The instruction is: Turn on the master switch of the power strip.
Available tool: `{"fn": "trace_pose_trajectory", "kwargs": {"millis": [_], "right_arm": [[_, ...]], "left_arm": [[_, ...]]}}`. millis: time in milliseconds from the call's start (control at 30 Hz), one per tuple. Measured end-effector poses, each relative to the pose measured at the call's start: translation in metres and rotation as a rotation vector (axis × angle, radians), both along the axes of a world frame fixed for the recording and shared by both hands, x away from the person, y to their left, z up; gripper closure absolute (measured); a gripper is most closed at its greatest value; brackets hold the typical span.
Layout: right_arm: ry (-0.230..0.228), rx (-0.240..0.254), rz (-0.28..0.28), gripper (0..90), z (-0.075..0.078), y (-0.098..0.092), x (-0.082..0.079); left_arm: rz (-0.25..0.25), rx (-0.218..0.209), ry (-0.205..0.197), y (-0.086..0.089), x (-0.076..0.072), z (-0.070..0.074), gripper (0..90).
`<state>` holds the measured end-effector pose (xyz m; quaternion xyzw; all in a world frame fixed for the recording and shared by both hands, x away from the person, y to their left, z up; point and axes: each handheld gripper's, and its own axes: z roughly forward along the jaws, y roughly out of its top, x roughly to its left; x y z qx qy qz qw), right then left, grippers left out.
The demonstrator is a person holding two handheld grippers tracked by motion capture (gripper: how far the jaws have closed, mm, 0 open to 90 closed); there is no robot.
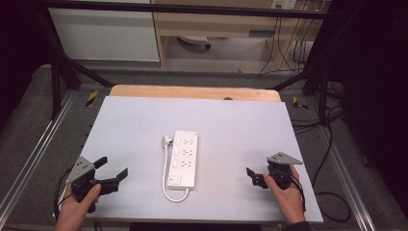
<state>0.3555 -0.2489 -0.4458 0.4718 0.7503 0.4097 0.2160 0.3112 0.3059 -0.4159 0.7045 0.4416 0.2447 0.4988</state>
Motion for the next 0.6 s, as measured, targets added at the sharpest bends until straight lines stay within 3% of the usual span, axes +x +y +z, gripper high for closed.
{"fn": "trace_pose_trajectory", "kwargs": {"millis": [300,533,600], "right_arm": [[-0.036,0.000,0.027,5.0,0.0004,0.0053,-0.0016],[-0.031,0.001,0.017,4.7,0.0015,0.0036,-0.0023],[-0.043,0.002,0.010,4.4,0.0026,0.0031,-0.0035]], "left_arm": [[0.001,-0.010,0.003,-0.0002,0.0010,0.0001,7.7],[0.010,-0.037,-0.005,0.0012,-0.0002,0.0022,7.4],[0.002,-0.066,0.005,0.0015,0.0003,0.0026,7.2]]}}
